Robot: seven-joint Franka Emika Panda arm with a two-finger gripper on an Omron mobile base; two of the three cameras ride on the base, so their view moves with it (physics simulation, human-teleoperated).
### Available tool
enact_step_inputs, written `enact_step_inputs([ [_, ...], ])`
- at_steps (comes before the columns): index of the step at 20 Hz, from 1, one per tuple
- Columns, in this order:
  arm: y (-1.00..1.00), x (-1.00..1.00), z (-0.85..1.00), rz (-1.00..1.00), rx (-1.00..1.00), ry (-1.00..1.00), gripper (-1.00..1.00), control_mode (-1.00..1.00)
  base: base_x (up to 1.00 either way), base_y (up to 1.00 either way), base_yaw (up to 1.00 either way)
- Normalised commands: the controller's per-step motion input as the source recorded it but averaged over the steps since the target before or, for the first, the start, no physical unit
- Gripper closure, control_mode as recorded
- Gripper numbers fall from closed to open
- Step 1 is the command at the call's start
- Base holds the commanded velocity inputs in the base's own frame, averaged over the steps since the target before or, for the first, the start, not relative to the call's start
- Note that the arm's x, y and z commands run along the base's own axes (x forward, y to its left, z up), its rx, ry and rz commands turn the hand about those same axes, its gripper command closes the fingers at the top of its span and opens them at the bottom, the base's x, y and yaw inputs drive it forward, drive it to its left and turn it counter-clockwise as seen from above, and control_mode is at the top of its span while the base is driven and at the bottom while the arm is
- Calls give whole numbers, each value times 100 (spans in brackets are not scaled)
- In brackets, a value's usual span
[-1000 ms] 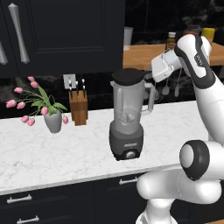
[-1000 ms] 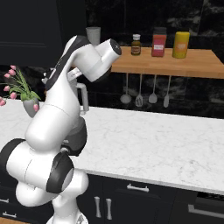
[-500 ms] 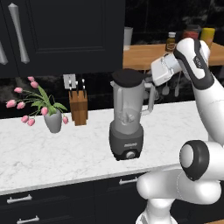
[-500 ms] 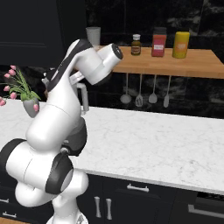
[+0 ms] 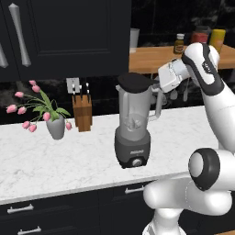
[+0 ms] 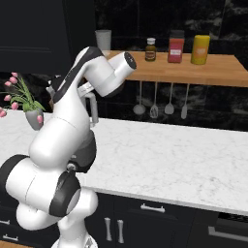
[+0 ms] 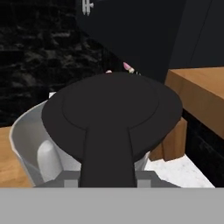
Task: Close the lid blender by securely placing the lid on top.
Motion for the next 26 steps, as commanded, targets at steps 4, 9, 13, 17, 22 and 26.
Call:
enact_step_inputs([
  [4, 0, -6, 17, 0, 0, 6, 100, -100, 0, 0, 0],
  [9, 0, -19, 15, 0, 0, 6, 100, -100, 0, 0, 0],
  [13, 0, -32, 2, 0, 0, 2, 100, -100, 0, 0, 0],
  [17, 0, -16, -1, 0, 0, 0, 100, -100, 0, 0, 0],
  [22, 0, 0, -11, 0, 0, 0, 100, -100, 0, 0, 0],
  [26, 0, 0, -18, 0, 0, 0, 100, -100, 0, 0, 0],
])
